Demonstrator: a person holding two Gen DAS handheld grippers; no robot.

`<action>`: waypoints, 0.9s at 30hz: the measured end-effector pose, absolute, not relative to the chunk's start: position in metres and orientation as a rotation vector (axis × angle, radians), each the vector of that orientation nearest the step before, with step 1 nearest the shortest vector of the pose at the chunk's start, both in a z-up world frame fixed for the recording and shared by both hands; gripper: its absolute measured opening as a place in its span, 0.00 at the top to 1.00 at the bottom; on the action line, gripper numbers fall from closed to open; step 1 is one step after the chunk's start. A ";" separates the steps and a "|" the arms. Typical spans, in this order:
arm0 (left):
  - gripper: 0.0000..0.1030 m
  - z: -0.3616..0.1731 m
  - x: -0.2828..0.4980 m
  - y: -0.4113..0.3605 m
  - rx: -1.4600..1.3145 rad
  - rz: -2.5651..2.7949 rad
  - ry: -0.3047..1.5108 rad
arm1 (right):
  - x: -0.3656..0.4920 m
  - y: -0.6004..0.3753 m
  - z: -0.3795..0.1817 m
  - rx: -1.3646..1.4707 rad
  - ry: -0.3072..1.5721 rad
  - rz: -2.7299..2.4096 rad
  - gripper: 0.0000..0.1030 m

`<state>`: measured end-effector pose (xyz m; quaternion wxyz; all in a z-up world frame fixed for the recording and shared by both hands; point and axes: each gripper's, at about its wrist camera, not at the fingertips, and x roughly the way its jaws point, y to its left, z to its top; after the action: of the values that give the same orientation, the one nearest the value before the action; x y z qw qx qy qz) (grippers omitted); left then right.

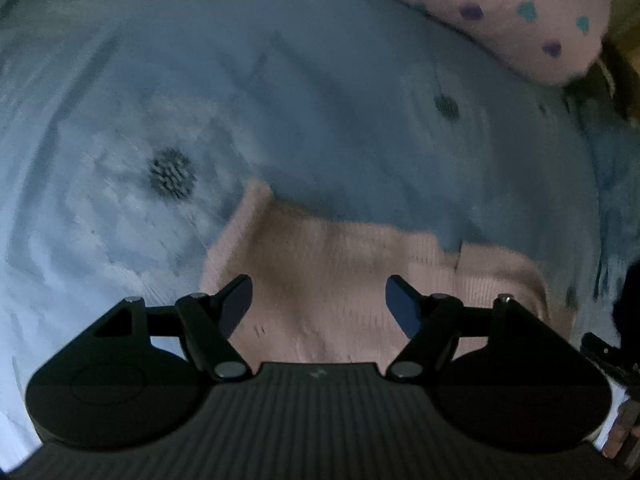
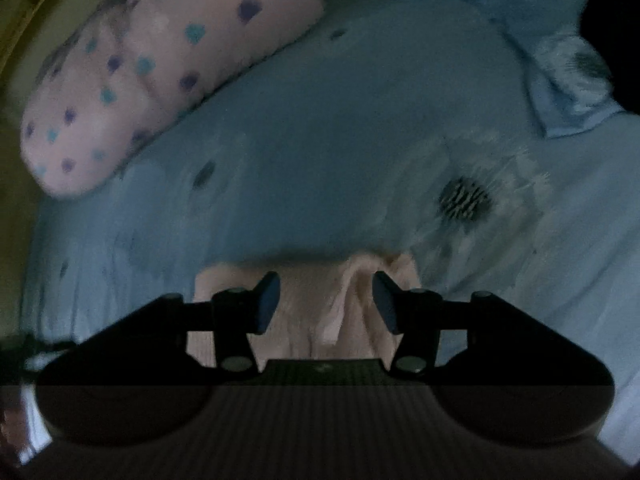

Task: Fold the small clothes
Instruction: 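Lift the hem and fold it toward the collar, then open both grippers, then move both grippers to the folded edge of the cardigan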

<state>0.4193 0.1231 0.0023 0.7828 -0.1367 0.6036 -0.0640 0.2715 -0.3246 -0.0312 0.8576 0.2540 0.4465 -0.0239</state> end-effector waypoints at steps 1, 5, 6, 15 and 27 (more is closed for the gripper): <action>0.24 -0.001 0.416 0.120 -0.278 -0.149 1.312 | 0.271 -0.322 -0.034 0.511 0.967 -0.018 0.48; 0.24 -0.018 0.409 0.109 -0.211 -0.155 1.350 | 0.286 -0.314 -0.055 0.421 1.110 0.102 0.48; 0.24 -0.021 0.409 0.107 -0.195 -0.150 1.353 | 0.295 -0.313 -0.061 0.394 1.130 0.117 0.48; 0.24 -0.027 0.431 0.098 -0.086 -0.124 1.306 | 0.368 -0.355 -0.052 0.451 0.945 -0.173 0.49; 0.25 -0.022 0.467 0.024 0.247 -0.553 1.243 | 0.376 -0.244 -0.043 0.007 1.067 0.425 0.49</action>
<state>0.4667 0.0241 -0.0220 0.7705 0.1141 0.5730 -0.2551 0.3762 -0.2439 -0.0432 0.8395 0.0034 0.5048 0.2011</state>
